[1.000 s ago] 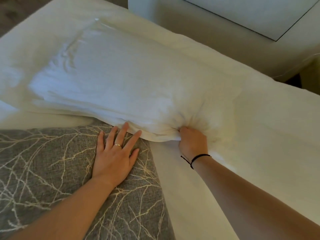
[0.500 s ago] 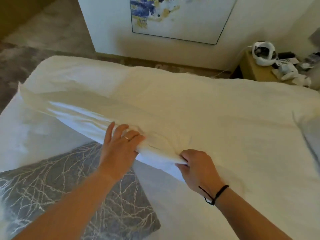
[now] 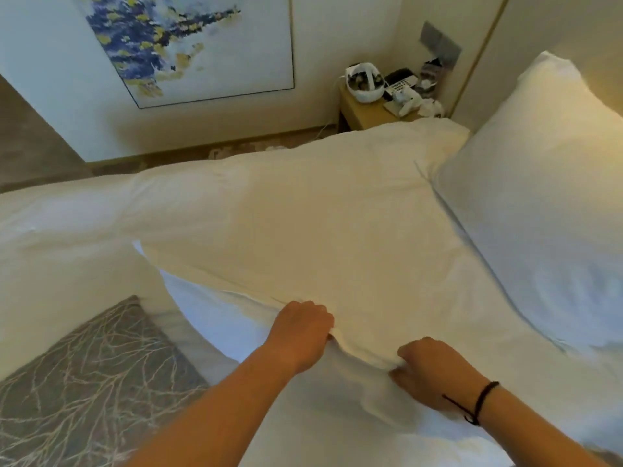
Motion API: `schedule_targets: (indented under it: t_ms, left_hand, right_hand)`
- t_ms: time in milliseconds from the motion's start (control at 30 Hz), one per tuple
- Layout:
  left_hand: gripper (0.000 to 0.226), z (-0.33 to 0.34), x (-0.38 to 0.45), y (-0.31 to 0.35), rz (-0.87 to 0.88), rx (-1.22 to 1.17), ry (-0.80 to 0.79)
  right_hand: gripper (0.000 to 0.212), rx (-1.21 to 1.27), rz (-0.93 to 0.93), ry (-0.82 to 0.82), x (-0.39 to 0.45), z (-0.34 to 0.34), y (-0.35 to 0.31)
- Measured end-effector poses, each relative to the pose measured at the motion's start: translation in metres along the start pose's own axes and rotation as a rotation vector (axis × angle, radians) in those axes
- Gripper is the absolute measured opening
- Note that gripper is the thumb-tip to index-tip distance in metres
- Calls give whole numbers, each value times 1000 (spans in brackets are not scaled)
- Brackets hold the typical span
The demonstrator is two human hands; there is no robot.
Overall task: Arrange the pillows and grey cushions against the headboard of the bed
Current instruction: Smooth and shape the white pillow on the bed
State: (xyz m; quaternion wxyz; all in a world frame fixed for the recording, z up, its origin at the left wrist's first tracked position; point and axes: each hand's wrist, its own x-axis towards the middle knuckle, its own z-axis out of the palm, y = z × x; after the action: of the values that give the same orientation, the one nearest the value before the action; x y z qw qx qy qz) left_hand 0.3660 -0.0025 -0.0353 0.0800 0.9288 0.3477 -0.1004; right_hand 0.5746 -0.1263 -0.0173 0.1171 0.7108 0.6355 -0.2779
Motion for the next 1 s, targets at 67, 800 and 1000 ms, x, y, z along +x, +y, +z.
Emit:
schedule_targets:
  t_ms: [67, 800, 1000]
  left_hand:
    - [24, 2, 6, 4, -36, 29, -21]
    - [51, 30, -32, -28, -104, -12, 105]
    - [54, 24, -31, -44, -40, 52, 2]
  right_hand:
    - [35, 4, -20, 123, -5, 16, 4]
    - [41, 246, 188, -99, -29, -35, 34]
    - [46, -299, 453, -19, -58, -60, 49]
